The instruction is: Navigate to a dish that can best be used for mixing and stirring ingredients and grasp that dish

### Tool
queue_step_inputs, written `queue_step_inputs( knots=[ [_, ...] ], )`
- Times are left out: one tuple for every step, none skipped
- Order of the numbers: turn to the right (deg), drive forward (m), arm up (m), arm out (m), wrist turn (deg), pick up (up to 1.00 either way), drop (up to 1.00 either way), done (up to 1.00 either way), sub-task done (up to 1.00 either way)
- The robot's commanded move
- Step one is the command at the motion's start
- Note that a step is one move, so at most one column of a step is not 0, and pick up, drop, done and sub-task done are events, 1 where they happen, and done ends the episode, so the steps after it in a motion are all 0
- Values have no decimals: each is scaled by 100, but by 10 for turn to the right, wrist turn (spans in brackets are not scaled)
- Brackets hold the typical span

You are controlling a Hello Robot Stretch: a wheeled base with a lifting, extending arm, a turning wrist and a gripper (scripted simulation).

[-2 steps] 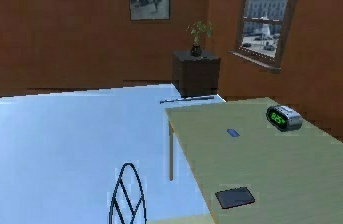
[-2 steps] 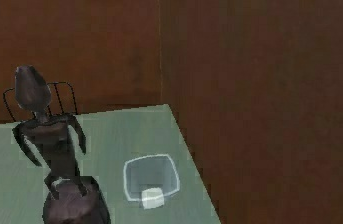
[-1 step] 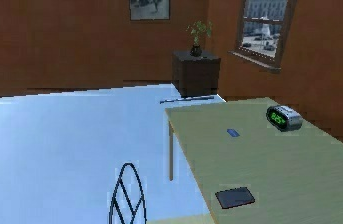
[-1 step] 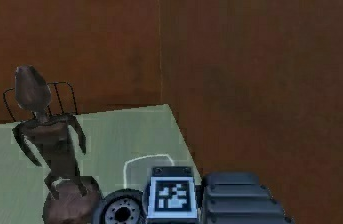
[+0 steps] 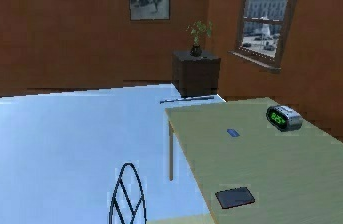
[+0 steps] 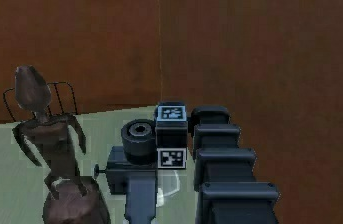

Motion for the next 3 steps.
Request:
queue_step_inputs(
  knots=[
    [0,0,0,0,450,0,0,0,0],
    [0,0,0,0,450,0,0,0,0],
    [0,0,0,0,450,0,0,0,0]
  ],
)
